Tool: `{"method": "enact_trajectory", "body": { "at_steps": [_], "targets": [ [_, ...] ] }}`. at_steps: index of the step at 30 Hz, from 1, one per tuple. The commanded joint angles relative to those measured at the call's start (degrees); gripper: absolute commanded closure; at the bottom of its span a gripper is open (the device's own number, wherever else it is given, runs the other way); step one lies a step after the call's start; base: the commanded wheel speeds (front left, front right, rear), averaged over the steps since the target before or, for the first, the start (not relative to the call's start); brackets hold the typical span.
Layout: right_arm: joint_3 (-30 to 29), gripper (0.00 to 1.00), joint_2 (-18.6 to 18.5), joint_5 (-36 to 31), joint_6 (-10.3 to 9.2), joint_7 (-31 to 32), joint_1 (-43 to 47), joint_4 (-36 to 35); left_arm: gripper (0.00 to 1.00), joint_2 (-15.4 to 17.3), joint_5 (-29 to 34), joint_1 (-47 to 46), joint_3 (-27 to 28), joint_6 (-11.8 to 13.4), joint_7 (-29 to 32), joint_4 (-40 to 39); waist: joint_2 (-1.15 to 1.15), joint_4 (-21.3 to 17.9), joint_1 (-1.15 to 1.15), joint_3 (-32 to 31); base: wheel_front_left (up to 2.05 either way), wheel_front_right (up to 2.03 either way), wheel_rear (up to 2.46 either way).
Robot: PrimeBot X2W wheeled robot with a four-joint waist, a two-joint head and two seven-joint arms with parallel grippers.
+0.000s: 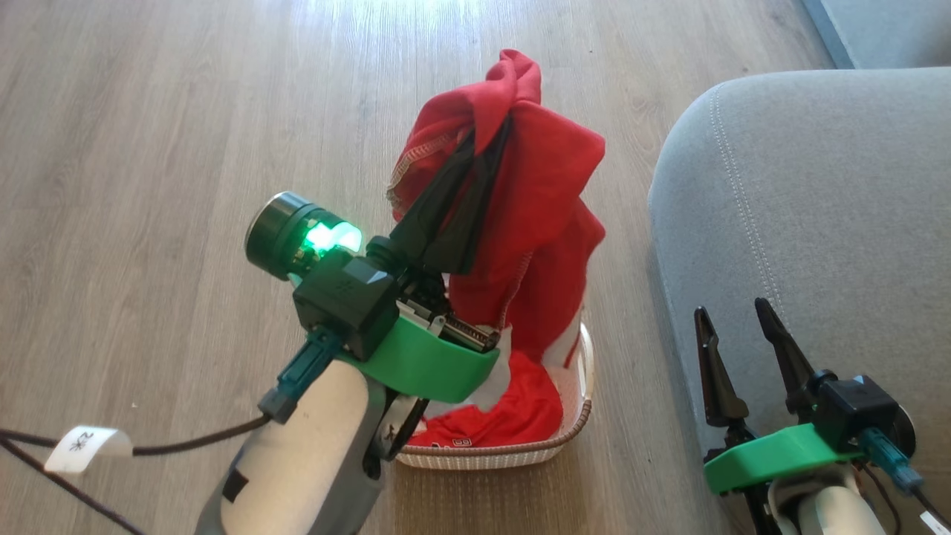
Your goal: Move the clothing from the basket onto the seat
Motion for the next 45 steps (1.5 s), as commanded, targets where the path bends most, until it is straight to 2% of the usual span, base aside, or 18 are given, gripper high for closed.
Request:
{"method": "enact_trajectory", "body": {
  "at_steps": [1, 6, 11, 16, 22, 30, 45],
  "targets": [
    [1.2, 0.0, -0.3, -0.3, 0.41, -0.4, -1.3, -2.4, 1.0, 0.4, -0.3, -1.5, 1.9, 0.4, -0.1, -1.5, 0.0, -0.2, 0.01, 0.0, 0.0, 0.0, 0.0],
    [1.6, 0.0, -0.3, 0.5, 0.41, -0.4, -1.4, -4.4, 1.0, 0.7, -0.8, -1.5, 2.4, 0.6, -0.2, -0.7, 0.0, -0.5, 0.01, 0.0, 0.0, 0.0, 0.0],
    [4.6, 0.0, -0.3, 1.2, 0.41, -0.4, -1.1, -8.4, 1.0, 1.1, -0.9, -1.6, 2.9, 0.8, -0.4, -0.4, 0.0, -0.9, 0.01, 0.2, 0.0, 0.0, 0.0],
    [11.8, 0.0, -0.3, 1.6, 0.41, -0.4, -0.9, -12.6, 1.0, 1.5, -0.9, -1.7, 3.1, 0.9, -0.5, 0.3, 0.0, -1.1, 0.01, 0.7, 0.0, 0.0, 0.0],
    [19.0, 0.0, -3.2, 0.9, 0.41, -0.4, -1.0, -16.4, 1.0, 1.9, -0.9, -1.8, 3.3, 0.9, -0.7, 1.7, 0.0, -1.2, 0.01, 1.1, 0.0, 0.0, 0.0],
    [19.7, 0.0, -3.0, -0.2, 0.41, -0.4, -2.3, -15.7, 1.0, 1.5, -2.0, -1.8, 1.7, 0.4, -0.9, 2.3, 0.0, -0.9, 0.01, 1.0, 0.0, 0.0, 0.0],
    [21.8, 0.0, -4.2, -1.1, 0.41, -0.4, -8.4, -9.3, 1.0, 1.1, -2.6, -1.5, -4.2, -1.3, 1.3, 0.7, 0.0, 0.2, 0.01, 1.4, 0.0, 0.0, 0.0]
  ]
}}
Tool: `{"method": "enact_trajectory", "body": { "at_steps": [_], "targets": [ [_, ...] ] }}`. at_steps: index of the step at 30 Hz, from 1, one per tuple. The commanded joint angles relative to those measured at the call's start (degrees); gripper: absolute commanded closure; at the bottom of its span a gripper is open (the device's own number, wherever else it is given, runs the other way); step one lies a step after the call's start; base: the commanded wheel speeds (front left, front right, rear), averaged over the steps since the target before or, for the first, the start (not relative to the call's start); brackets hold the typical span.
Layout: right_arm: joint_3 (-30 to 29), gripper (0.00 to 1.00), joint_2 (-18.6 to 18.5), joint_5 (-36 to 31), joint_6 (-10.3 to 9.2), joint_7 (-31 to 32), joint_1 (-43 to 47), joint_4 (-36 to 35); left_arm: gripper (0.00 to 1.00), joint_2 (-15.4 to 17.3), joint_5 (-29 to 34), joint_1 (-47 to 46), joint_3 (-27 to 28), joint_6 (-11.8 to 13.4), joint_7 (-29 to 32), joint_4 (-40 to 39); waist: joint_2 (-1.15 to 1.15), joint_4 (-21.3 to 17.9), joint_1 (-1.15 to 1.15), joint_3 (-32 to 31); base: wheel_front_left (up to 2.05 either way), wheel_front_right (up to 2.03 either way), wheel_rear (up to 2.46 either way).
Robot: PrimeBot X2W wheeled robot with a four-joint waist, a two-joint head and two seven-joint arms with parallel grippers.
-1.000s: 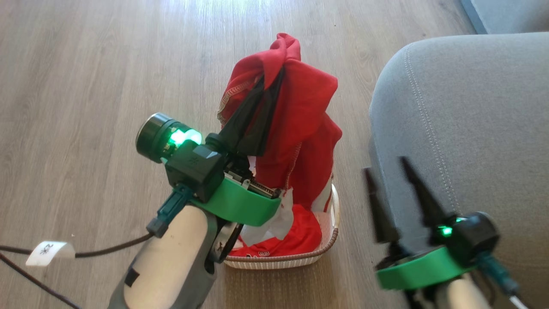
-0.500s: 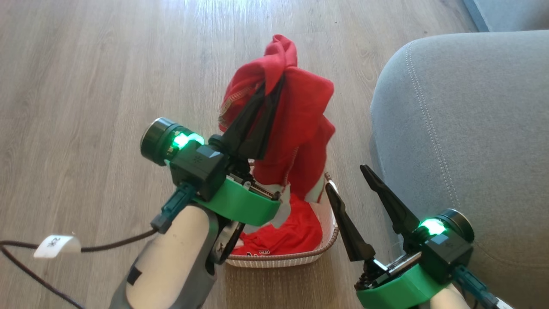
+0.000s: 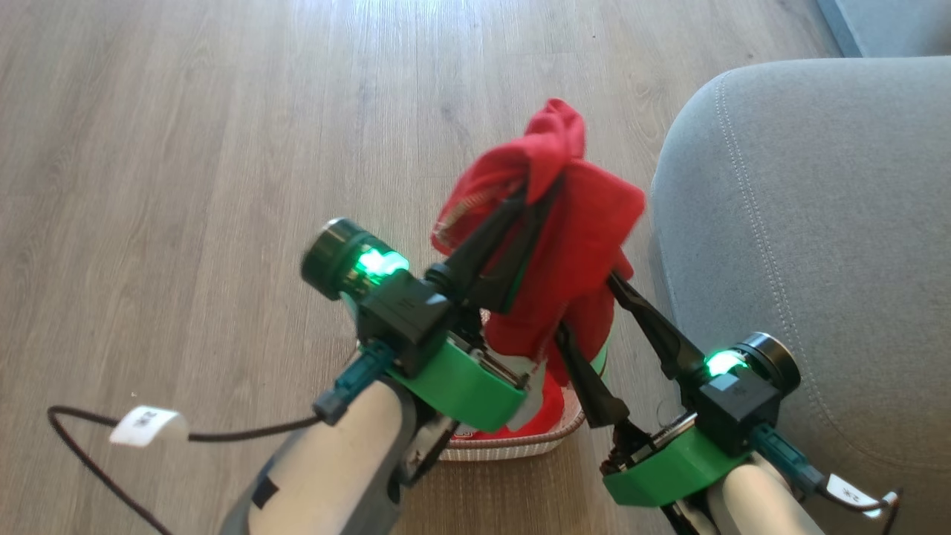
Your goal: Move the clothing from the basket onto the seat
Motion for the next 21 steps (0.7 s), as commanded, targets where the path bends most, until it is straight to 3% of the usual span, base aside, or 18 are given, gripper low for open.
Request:
{"method": "enact_trajectory", "body": {
  "at_steps": [1, 19, 20, 21],
  "targets": [
    [1.2, 0.0, -0.3, -1.0, 0.41, -0.4, -3.0, -0.4, 1.0, -0.1, -0.2, -1.4, 0.7, -0.6, 0.5, -2.7, 0.0, 0.1, 0.0, 0.0, 0.0, 0.0, 0.0],
    [7.2, 0.0, 0.1, -5.1, 0.41, -0.4, -10.0, 6.8, 1.0, -0.4, -0.9, -1.1, -4.8, -1.5, 3.5, -4.1, 0.0, 1.2, 0.0, -0.3, 0.0, 0.0, 0.0],
    [7.7, 0.32, 0.2, -5.1, 0.41, -0.4, -10.2, 7.2, 1.0, -0.4, -0.9, -1.1, -5.0, -1.6, 3.4, -4.2, 0.0, 1.3, 0.0, -0.3, 0.0, 0.0, 0.0],
    [8.1, 0.74, 0.3, -4.9, 0.41, -0.4, -10.4, 7.5, 1.0, -0.4, -1.0, -1.2, -5.1, -1.6, 3.4, -4.2, 0.0, 1.4, 0.0, -0.3, 0.0, 0.0, 0.0]
  ]
}}
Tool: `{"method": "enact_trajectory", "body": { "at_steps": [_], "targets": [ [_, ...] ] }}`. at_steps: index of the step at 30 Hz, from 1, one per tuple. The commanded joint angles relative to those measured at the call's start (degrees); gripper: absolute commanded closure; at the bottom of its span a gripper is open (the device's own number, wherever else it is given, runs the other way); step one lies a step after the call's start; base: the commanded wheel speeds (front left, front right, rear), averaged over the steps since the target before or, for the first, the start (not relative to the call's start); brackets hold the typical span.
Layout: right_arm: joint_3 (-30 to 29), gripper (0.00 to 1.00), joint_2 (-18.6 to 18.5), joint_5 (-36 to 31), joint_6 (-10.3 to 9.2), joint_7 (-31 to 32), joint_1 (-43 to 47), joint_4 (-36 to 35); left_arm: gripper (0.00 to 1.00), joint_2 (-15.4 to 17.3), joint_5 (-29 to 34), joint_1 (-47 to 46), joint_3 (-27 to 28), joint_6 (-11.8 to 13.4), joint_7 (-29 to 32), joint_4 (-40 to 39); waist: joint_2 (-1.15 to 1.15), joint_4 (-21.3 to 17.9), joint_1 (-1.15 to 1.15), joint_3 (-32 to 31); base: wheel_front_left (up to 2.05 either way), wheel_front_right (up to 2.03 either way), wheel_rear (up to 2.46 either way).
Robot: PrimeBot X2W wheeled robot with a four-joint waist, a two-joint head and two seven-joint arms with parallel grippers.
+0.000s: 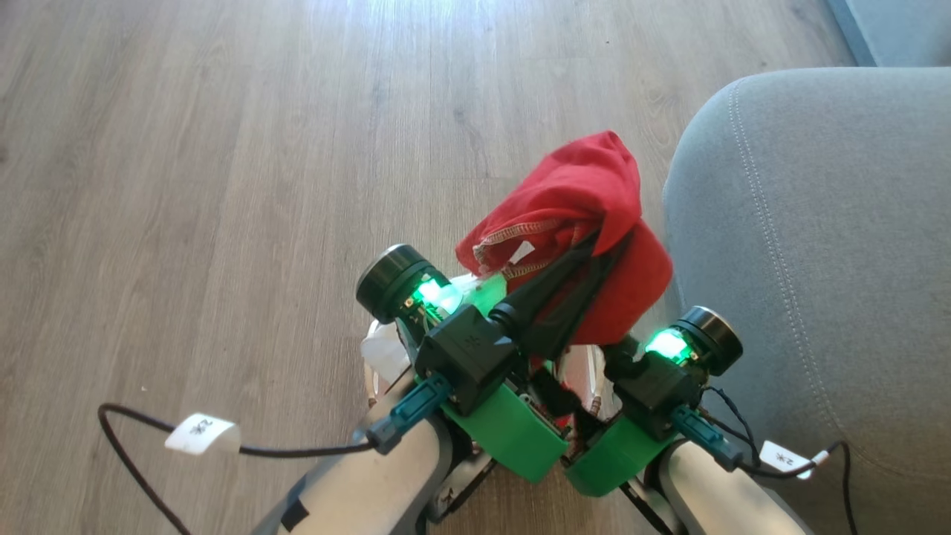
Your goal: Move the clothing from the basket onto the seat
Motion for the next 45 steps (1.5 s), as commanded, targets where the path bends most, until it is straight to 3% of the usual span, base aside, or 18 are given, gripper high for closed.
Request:
{"method": "enact_trajectory", "body": {
  "at_steps": [1, 8, 20, 29, 31, 33, 35, 45],
  "targets": [
    [1.1, 1.0, 0.7, 0.2, 0.41, -0.4, -2.3, -1.5, 1.0, -0.4, -0.7, -1.6, 1.8, -0.3, -0.1, -2.5, 0.0, 0.1, 0.0, 0.0, 0.0, 0.0, 0.0],
    [0.7, 1.0, 1.4, 2.1, 0.41, -0.4, -2.2, -2.2, 1.0, 0.0, -1.0, -1.7, 2.3, 0.3, -0.4, -2.5, 0.0, 0.5, 0.0, 0.0, 0.0, 0.0, 0.0],
    [-6.6, 1.0, 3.3, 6.9, 0.41, -0.4, 1.1, -7.4, 1.0, 1.5, -1.9, -1.0, 4.8, 1.8, -1.3, -1.5, 0.0, 0.0, 0.0, -1.0, 0.0, 0.0, 0.0],
    [-10.3, 1.0, 3.7, 8.8, 0.41, -0.4, 2.0, -11.2, 1.0, 2.1, -2.3, 0.1, 3.6, 1.3, -1.5, 0.1, 0.0, -0.7, 0.0, -1.0, 0.0, 0.0, 0.0],
    [-11.0, 1.0, 3.7, 8.9, 0.41, -0.4, 2.0, -11.5, 0.9, 2.1, -2.4, 0.1, 3.1, 1.1, -1.6, 0.3, 0.0, -0.7, 0.0, -0.9, 0.0, 0.0, 0.0],
    [-11.2, 1.0, 3.7, 7.9, 0.41, -0.4, 1.8, -11.7, 0.56, 2.1, -2.4, -0.1, 2.8, 0.7, -2.0, 0.3, 0.0, -0.7, 0.0, -0.8, 0.0, 0.0, 0.0],
    [-11.0, 1.0, 3.8, 6.8, 0.41, -0.4, 1.7, -11.9, 0.0, 2.0, -2.6, -0.1, 2.7, 0.5, -2.4, 0.1, 0.0, -0.7, 0.0, -0.8, 0.0, 0.0, 0.0],
    [-14.0, 1.0, 3.8, 7.0, 0.41, -0.4, 1.8, -13.9, 0.0, 2.9, -2.7, 0.3, 3.0, 0.6, -3.5, 1.6, 0.0, -0.2, 0.0, -0.7, 0.0, 0.0, 0.0]
  ]
}}
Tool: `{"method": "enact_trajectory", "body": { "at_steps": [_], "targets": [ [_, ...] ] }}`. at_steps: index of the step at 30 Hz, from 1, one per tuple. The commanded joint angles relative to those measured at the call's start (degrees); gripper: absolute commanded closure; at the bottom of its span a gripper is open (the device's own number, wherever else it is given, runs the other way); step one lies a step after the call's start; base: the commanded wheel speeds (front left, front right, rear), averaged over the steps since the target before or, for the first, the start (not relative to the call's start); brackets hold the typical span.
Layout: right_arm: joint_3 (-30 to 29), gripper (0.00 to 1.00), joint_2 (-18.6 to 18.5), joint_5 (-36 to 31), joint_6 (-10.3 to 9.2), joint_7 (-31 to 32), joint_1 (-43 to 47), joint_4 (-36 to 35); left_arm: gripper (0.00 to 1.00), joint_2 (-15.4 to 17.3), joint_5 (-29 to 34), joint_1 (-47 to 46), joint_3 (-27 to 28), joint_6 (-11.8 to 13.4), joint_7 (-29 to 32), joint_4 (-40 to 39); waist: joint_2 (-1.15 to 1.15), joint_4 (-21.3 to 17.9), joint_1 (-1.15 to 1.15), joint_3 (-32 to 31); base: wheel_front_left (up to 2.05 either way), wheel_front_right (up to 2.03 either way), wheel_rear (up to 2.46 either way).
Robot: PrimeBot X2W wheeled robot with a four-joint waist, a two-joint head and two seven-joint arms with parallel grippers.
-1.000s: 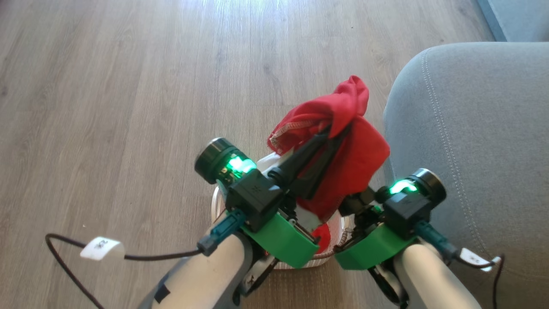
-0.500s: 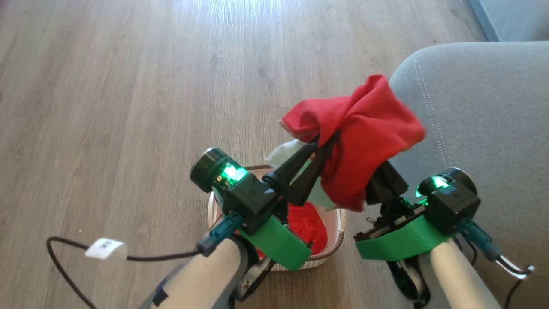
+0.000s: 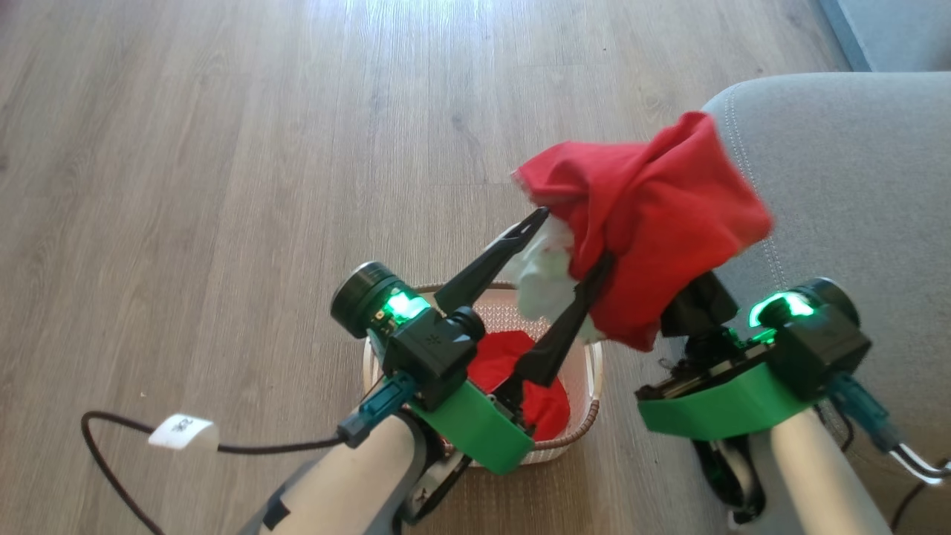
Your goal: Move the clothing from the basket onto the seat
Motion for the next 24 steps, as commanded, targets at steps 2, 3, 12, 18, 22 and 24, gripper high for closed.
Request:
{"method": "enact_trajectory", "body": {
  "at_steps": [2, 3, 12, 18, 22, 24],
  "targets": [
    [-0.4, 1.0, 0.8, -0.5, 0.41, -0.4, -2.0, -2.9, 0.0, 1.3, -0.1, -1.0, 2.1, 0.0, -0.8, -0.7, 0.0, 0.1, 0.0, 0.2, 0.0, 0.0, 0.0],
    [-1.0, 1.0, 0.8, -0.6, 0.41, -0.4, -2.1, -3.1, 0.0, 1.7, 0.0, -0.7, 2.1, -0.2, -0.9, -0.3, 0.0, 0.2, 0.0, 0.4, 0.0, 0.0, 0.0],
    [-6.1, 1.0, 0.8, -2.6, 0.41, -0.4, -2.7, -4.3, 0.0, 3.5, 0.0, 2.2, 1.8, -2.2, -2.3, 2.5, 0.0, 0.6, 0.0, 0.7, 0.0, 0.0, 0.0],
    [-9.7, 1.0, 0.8, -4.0, 0.41, -0.4, -2.8, -5.1, 0.0, 4.3, 1.9, 4.2, 1.4, -5.1, -2.5, 4.5, 0.0, 0.4, 0.0, 0.7, 0.0, 0.0, 0.0],
    [-11.6, 1.0, 0.8, -4.9, 0.41, -0.4, -2.6, -5.7, 0.0, 4.8, 4.1, 6.7, 1.1, -6.3, -2.5, 6.0, 0.0, 0.0, 0.0, 0.7, 0.0, 0.0, 0.0],
    [-12.4, 1.0, 0.8, -5.4, 0.41, -0.4, -2.2, -5.9, 0.0, 4.6, 4.4, 8.2, 1.5, -6.8, -2.5, 6.6, 0.0, -0.2, 0.0, 0.7, 0.0, 0.0, 0.0]
  ]
}}
